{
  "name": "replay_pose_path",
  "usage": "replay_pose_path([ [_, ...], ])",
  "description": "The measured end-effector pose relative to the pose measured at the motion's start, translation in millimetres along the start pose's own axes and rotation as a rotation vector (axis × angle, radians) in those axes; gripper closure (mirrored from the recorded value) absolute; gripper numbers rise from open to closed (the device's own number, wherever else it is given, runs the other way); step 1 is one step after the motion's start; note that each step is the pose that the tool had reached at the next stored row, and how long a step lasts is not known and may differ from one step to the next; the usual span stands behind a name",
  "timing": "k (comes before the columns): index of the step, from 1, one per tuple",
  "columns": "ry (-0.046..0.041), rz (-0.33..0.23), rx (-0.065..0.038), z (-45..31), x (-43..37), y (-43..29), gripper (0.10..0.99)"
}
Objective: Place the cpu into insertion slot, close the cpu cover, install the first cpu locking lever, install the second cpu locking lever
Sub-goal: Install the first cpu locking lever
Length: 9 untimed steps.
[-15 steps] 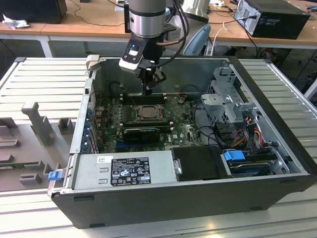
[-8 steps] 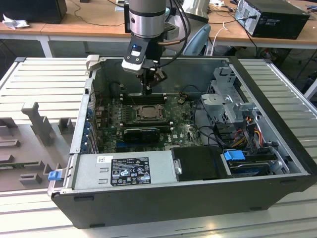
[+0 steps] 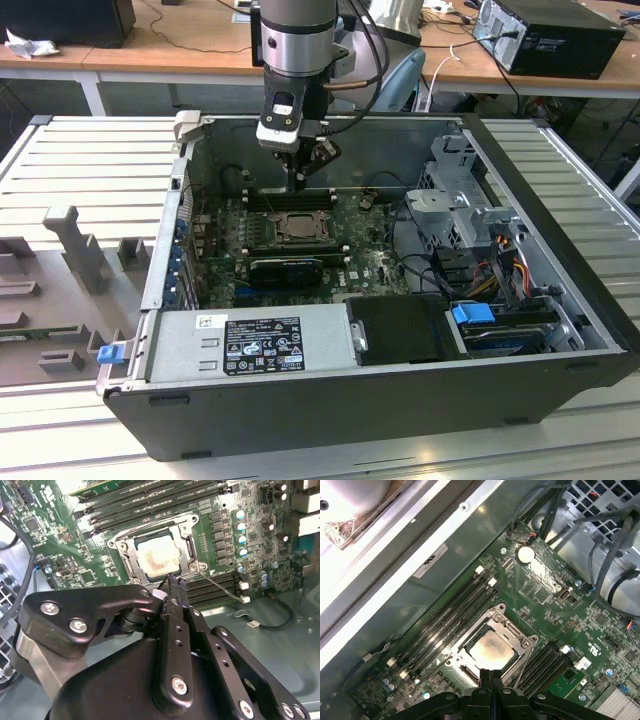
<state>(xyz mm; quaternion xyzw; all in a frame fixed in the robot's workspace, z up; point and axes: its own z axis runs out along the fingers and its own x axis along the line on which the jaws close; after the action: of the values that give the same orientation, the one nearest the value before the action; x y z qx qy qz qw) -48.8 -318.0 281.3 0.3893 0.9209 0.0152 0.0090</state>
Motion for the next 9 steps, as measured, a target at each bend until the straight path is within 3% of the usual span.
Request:
replay_pose_path([
  [9, 0.0044, -0.124, -0.001, 0.0, 0.0, 0.0, 0.98],
])
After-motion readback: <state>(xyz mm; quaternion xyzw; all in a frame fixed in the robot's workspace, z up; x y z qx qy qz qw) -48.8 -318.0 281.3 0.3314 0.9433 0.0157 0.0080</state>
